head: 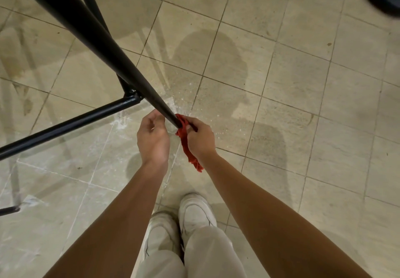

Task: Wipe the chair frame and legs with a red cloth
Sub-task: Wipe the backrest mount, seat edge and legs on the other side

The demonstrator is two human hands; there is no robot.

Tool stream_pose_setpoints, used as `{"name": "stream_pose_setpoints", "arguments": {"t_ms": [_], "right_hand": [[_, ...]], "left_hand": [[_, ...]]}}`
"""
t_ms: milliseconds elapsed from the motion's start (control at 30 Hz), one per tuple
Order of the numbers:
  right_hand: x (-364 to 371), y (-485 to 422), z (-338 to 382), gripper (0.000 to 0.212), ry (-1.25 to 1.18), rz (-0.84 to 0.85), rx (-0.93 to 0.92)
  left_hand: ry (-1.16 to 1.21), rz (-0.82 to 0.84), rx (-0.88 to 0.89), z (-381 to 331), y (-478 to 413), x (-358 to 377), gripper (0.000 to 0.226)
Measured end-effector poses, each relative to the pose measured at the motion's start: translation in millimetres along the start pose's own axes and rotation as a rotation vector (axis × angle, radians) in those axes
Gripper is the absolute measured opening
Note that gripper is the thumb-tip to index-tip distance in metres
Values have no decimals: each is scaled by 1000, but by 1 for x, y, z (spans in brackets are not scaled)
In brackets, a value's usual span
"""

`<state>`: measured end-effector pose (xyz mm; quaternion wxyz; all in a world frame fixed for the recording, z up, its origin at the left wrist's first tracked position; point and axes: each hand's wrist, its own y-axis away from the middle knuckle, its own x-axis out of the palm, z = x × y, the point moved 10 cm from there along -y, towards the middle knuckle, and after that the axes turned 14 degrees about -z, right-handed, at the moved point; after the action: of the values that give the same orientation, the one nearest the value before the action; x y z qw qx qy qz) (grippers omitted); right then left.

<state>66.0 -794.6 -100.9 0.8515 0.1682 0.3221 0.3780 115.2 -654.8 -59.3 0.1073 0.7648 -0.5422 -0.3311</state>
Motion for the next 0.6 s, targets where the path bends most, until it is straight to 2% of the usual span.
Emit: {"name": "stream_pose_setpoints", "arguments": {"t_ms": [167, 400, 600], "right_hand": [[-9, 7, 18, 31, -93, 0, -160], [10, -5, -7, 36, 73, 90, 36], [5, -3, 7, 32, 107, 146, 7]], "left_hand": [[21, -12, -12, -1, 5, 2, 25], [-5, 12, -47, 12, 6, 5, 21], [13, 15, -74, 13, 10, 6, 22]]}}
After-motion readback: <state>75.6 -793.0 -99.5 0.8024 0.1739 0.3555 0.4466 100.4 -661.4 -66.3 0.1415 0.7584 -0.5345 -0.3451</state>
